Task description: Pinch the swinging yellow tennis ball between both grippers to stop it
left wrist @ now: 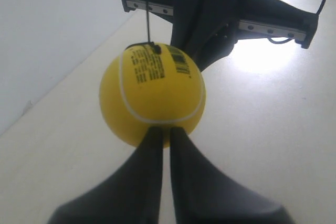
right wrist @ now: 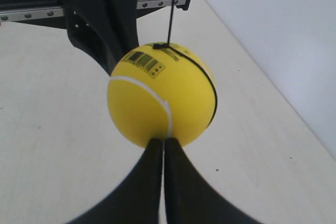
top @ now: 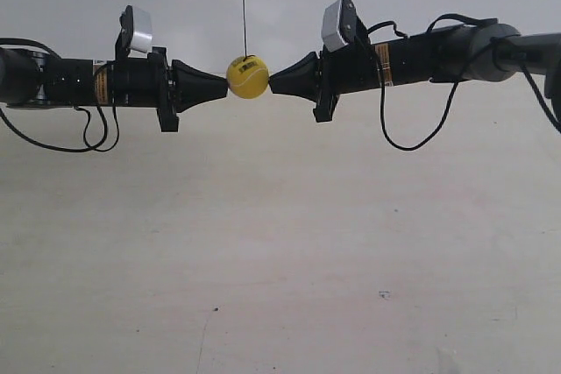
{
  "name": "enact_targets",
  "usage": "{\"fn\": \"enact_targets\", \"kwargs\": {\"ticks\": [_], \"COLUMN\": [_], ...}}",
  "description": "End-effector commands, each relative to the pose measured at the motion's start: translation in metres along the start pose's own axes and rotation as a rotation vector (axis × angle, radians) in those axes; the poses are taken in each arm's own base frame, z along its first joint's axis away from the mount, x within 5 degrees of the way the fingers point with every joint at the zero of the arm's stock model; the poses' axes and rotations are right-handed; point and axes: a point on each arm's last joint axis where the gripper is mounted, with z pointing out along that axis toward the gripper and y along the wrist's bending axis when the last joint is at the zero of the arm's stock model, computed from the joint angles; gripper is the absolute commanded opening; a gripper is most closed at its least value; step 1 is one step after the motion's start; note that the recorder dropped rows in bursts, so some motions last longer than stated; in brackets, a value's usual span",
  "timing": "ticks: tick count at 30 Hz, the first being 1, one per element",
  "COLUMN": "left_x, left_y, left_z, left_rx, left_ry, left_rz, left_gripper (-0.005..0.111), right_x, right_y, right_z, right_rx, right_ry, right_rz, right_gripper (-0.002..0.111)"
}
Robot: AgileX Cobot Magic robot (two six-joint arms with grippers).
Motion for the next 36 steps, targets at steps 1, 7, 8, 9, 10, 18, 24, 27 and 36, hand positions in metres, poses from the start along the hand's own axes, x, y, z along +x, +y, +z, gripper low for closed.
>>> {"fn": "enact_targets", "kwargs": {"ticks": [1,7,8,9,10,18,24,27,36], "left_x": [-0.002,-0.002,-0.002,-0.002,-0.002,-0.001,0.000,0.001,0.002], "left_y": [0.002,0.002,0.002,0.002,0.002,0.002,0.002,0.005,0.011], "left_z": [-0.001,-0.001,-0.001,-0.001,-0.001,-0.001,-0.003,-0.007,-0.025], "left_rx": [-0.014,-0.014,-0.014,-0.014,-0.014,-0.008,-0.008,-0.018,-0.030], "left_ry": [-0.010,-0.010,-0.010,-0.010,-0.010,-0.003,-0.001,0.000,-0.028], "left_rz": [0.001,0.001,0.001,0.001,0.001,0.005,0.002,-0.008,-0.033], "left_gripper": [0.005,0.005,0.005,0.005,0.005,0.005,0.005,0.005,0.005], "right_x": [-0.002,-0.002,-0.002,-0.002,-0.002,-0.002,0.000,0.000,0.000], "right_y": [-0.003,-0.003,-0.003,-0.003,-0.003,-0.003,-0.007,-0.010,-0.010], "right_z": [-0.004,-0.004,-0.004,-0.004,-0.004,-0.004,-0.013,-0.018,-0.018], "right_rx": [0.006,0.007,0.007,0.007,0.007,0.007,0.027,0.038,0.034], "right_ry": [-0.016,-0.017,-0.017,-0.017,-0.017,-0.017,-0.020,-0.032,-0.036], "right_rz": [-0.006,-0.005,-0.005,-0.005,-0.005,-0.005,0.002,0.013,0.013], "right_gripper": [0.000,0.000,0.000,0.000,0.000,0.000,0.000,0.000,0.000]}}
